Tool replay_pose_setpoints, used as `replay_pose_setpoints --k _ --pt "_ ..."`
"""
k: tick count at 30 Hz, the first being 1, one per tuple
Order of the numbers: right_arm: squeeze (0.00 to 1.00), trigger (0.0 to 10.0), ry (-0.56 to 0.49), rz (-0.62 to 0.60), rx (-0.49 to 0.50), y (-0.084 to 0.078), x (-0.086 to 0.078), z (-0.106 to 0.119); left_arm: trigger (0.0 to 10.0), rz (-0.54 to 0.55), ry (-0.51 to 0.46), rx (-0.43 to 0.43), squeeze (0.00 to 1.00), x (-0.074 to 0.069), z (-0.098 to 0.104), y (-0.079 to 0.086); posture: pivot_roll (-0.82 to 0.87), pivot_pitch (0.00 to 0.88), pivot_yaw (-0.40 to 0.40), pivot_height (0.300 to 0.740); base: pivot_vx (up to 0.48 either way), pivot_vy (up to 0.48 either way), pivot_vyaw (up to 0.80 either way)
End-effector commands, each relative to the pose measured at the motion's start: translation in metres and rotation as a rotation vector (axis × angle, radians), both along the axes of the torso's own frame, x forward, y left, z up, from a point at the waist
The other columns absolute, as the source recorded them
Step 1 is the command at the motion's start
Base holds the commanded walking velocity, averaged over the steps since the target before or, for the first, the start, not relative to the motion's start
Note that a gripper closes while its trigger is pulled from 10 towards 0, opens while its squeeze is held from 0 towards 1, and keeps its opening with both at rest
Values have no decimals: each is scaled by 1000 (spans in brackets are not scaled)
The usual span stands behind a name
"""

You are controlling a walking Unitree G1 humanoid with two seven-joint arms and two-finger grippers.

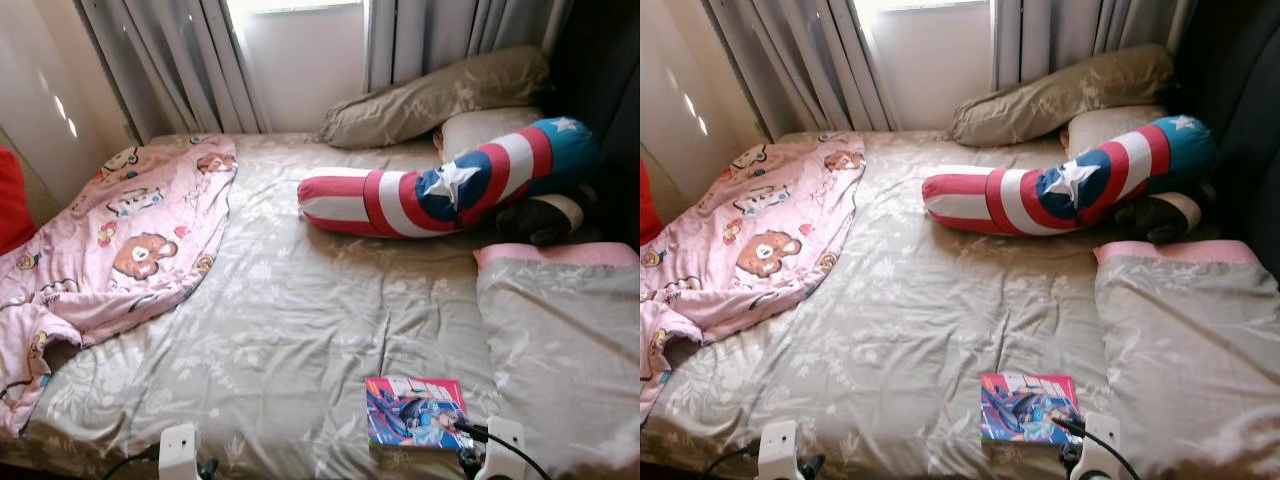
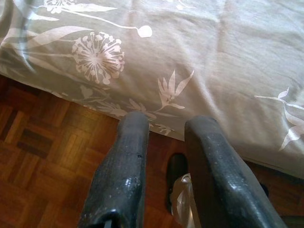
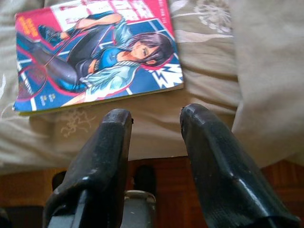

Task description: Clean up the room

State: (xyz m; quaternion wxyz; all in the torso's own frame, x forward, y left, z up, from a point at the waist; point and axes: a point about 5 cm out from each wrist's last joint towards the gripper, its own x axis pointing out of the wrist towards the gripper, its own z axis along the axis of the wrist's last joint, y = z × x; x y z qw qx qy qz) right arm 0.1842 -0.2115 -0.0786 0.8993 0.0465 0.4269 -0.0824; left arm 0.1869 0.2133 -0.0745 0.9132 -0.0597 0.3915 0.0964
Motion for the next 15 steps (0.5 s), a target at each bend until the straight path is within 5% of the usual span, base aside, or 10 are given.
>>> replay_pose_setpoints --k 1,15 --pt "0 10000 27 72 -19 5 -3 -3 10000 36 5 8 0 -3 0 8 16 0 84 740 0 0 0" --pt "0 10000 105 134 -91 -31 -30 -6 10000 101 42 -9 0 -16 -6 9 30 0 57 740 0 0 0"
